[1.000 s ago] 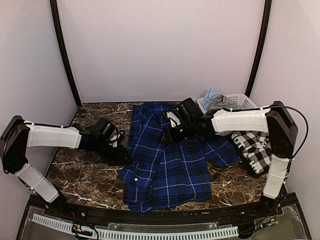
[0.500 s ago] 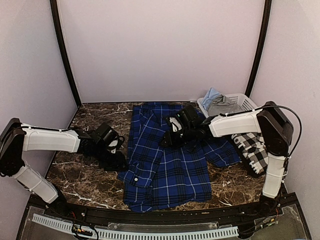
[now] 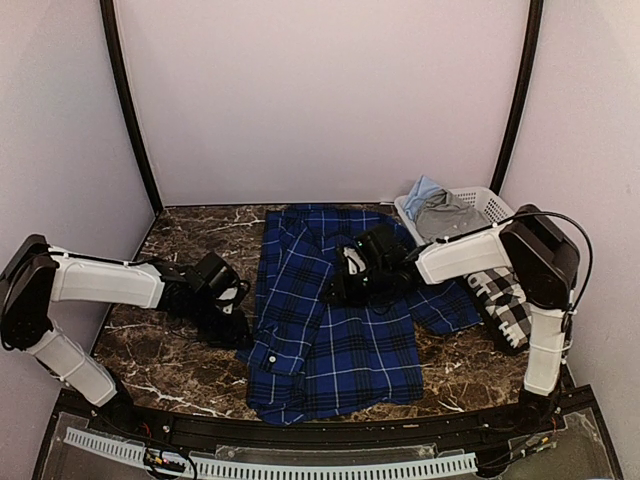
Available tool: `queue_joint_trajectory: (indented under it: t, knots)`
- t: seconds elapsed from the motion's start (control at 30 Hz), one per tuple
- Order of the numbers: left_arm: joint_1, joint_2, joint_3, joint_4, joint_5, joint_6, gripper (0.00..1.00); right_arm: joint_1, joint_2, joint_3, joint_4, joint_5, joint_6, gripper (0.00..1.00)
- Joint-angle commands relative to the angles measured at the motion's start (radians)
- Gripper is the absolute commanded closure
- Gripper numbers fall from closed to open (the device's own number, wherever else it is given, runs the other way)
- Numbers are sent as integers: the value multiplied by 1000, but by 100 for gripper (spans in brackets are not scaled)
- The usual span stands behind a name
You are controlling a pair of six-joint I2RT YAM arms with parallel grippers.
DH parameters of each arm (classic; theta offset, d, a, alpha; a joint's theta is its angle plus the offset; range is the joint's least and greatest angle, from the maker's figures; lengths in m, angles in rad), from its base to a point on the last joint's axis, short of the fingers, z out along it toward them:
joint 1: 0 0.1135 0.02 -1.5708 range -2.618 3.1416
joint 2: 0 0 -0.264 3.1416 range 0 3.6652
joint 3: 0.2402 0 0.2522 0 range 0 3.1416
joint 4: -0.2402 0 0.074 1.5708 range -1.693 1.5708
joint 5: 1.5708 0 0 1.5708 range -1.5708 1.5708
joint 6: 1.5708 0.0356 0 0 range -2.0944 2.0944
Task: Fold and stack the long sleeve shirts
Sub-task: Smooth out the sleeve of the 1/3-folded shirt.
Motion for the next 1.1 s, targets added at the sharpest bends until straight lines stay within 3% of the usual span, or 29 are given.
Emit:
queue_joint_trajectory:
  t: [0.0, 0.6, 0.93, 1.07]
  knots:
    - [-10, 11, -15, -17, 10, 16, 65, 27, 28, -2, 48, -7, 26, 62]
    - [-18, 11, 2, -19, 19, 27, 98, 76, 70, -6, 67, -4, 87, 68]
    - [-19, -29, 47, -79, -1, 53, 100, 80, 57, 10, 60, 11, 99, 99]
    - [-20, -46, 70, -104, 15, 64, 100, 80, 46, 18, 44, 23, 91, 100]
